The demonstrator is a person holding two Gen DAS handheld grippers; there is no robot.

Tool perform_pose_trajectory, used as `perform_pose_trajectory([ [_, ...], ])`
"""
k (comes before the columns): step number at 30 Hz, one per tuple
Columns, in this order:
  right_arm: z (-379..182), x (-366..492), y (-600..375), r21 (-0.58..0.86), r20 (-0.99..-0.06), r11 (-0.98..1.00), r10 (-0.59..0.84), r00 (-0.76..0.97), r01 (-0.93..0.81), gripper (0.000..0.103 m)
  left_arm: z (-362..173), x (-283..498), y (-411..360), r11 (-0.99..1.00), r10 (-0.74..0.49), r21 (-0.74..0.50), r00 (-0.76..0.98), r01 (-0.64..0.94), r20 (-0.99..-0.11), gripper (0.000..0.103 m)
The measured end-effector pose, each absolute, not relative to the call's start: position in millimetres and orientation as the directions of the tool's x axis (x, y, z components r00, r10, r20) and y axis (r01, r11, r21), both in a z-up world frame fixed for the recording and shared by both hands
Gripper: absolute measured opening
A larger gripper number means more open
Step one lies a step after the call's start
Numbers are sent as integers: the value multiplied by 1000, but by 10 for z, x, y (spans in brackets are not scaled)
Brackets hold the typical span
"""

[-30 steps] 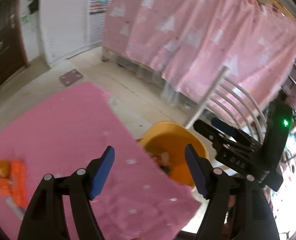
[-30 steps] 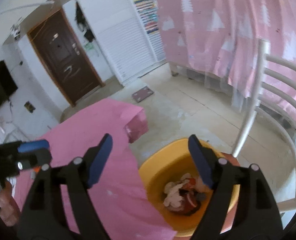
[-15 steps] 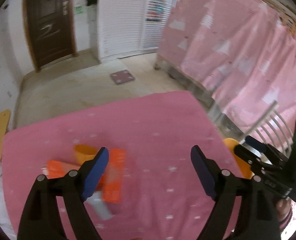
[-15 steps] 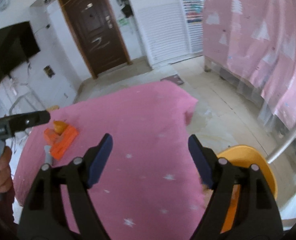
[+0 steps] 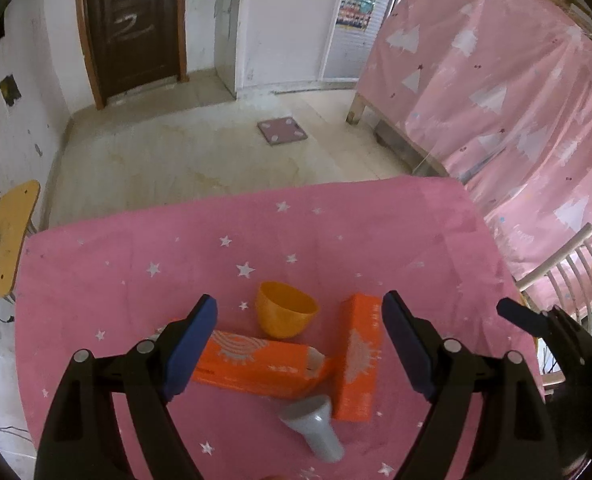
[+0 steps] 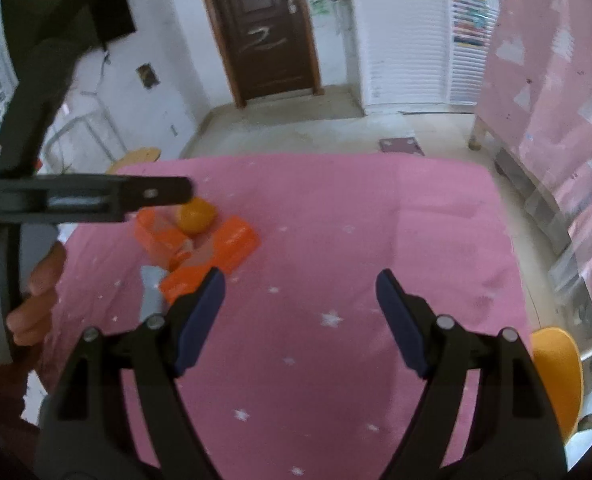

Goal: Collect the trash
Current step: 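Grasp the orange plastic bowl with the left tool while the right tool grasps the orange cardboard box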

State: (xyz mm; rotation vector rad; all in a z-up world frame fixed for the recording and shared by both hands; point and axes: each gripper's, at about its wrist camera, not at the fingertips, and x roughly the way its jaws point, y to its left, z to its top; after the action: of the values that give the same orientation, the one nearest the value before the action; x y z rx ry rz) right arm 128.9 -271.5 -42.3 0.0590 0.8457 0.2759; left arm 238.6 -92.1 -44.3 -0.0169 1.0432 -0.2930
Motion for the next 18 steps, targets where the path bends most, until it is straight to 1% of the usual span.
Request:
perform_pose_trajectory([
  [6, -470, 1367, -2383, 135, -752, 952, 279, 598, -274, 75, -624, 2513, -932, 959, -252, -164, 429, 232, -867, 77],
  [12, -498, 1430, -2206, 120, -767, 947, 278, 578, -297, 75, -708, 2554, -980, 947, -287, -196, 393, 255, -874, 64],
  [16, -516, 1456, -2140, 116, -774, 945, 280, 567, -307, 75, -759, 2570, -977, 944, -298, -211, 379, 255, -876, 53],
  [18, -523, 1460, -2127, 115, -777, 944, 279, 564, -309, 75, -779, 2557, -982, 942, -303, -217, 374, 254, -876, 50],
])
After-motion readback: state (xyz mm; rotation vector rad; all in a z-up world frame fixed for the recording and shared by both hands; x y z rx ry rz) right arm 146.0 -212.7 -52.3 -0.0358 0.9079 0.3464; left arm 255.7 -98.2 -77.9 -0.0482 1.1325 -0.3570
